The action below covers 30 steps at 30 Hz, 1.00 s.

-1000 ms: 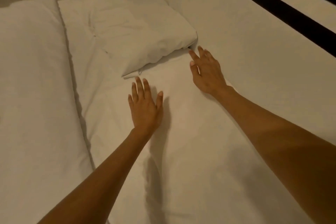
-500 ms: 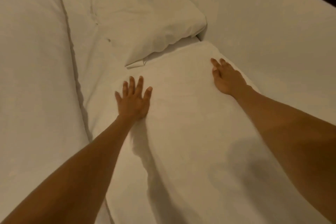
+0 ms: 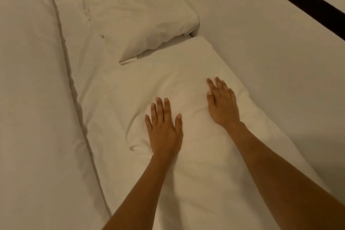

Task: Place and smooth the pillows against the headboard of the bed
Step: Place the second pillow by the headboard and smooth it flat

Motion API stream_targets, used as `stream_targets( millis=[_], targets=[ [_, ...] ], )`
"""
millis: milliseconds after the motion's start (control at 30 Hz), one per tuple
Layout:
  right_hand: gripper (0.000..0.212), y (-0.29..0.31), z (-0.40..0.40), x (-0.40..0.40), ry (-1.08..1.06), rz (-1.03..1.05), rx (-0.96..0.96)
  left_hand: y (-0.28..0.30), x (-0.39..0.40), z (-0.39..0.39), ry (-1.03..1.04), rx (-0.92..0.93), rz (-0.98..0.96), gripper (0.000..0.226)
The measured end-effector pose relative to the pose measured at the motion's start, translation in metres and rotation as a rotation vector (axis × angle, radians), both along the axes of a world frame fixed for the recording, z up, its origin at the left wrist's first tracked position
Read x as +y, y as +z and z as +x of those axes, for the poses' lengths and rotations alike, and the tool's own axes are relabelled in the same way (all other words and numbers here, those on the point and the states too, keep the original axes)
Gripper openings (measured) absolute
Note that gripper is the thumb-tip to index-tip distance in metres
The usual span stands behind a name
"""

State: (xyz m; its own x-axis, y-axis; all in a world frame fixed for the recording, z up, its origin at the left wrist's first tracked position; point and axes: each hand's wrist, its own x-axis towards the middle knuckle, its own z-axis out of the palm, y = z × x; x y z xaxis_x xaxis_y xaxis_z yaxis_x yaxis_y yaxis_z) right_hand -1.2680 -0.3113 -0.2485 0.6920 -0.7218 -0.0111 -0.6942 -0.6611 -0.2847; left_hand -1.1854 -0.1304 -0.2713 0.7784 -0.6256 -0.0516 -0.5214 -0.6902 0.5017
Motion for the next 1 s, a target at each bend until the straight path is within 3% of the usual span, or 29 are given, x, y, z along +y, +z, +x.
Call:
stream_targets(
  millis=[167,333,400,533,633,767,1000],
  targets=[
    [0.050,0.011,-0.035,-0.014,-0.121,0.067,0.035,-0.006,0.031,0.005,0.010,0.008,0.039,0.068],
    [0.056,0.032,-0.091,-0.021,-0.265,0.240,0.177,-0.003,0.070,0.017,0.063,0.159,0.218,0.074],
    [0.058,0.049,-0.104,-0.016,-0.299,0.208,0.212,0.012,0.077,0.018,0.104,0.159,0.273,0.071],
    [0.054,0.075,-0.111,0.021,-0.218,-0.002,-0.080,0.050,0.073,-0.018,0.091,0.017,0.082,0.063],
    [0.048,0.068,-0.108,0.058,-0.146,-0.046,-0.241,0.061,0.062,-0.071,-0.028,0.065,-0.131,0.070],
    [0.049,0.012,-0.151,0.096,-0.148,0.022,-0.106,0.020,0.074,-0.129,-0.259,0.113,-0.043,0.074],
    [0.051,0.000,-0.203,0.083,-0.300,-0.045,0.021,-0.009,0.123,-0.125,-0.231,0.061,0.044,0.076]
  ],
)
